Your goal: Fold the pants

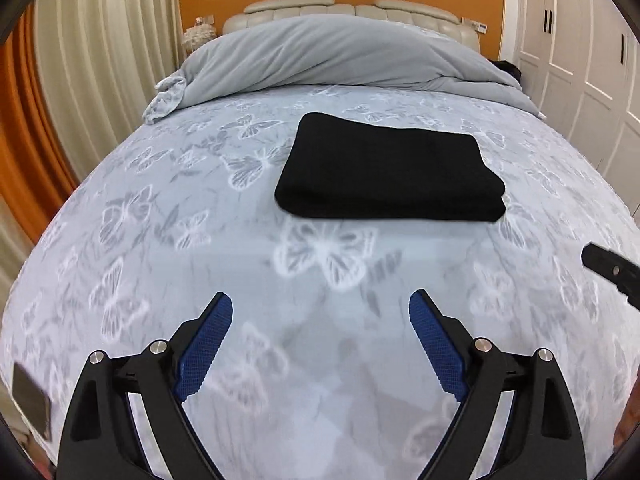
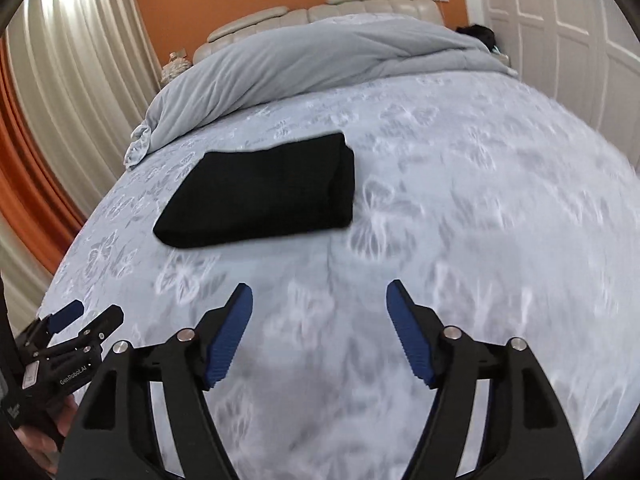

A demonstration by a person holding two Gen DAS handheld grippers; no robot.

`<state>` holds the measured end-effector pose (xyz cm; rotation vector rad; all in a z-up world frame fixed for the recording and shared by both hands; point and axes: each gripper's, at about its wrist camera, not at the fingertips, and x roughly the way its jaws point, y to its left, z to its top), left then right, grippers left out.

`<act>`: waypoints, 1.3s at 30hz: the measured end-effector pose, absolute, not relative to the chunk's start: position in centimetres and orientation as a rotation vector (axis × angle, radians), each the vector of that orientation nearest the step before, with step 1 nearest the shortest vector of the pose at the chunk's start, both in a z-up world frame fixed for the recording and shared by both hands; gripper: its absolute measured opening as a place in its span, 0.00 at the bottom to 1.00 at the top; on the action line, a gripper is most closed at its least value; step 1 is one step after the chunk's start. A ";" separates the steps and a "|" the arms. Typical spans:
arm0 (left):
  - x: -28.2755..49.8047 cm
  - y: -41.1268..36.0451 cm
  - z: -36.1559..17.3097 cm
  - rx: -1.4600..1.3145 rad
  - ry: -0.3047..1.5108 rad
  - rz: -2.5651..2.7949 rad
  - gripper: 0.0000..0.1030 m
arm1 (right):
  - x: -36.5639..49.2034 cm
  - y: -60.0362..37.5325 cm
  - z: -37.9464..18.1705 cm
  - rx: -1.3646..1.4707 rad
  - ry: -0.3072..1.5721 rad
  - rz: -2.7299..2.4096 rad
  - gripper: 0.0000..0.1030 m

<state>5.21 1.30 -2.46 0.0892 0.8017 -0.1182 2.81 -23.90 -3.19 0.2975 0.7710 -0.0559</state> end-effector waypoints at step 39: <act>3.7 1.1 -4.1 0.103 0.725 -0.096 0.85 | 1.4 -20.1 -5.8 0.124 0.795 -0.112 0.80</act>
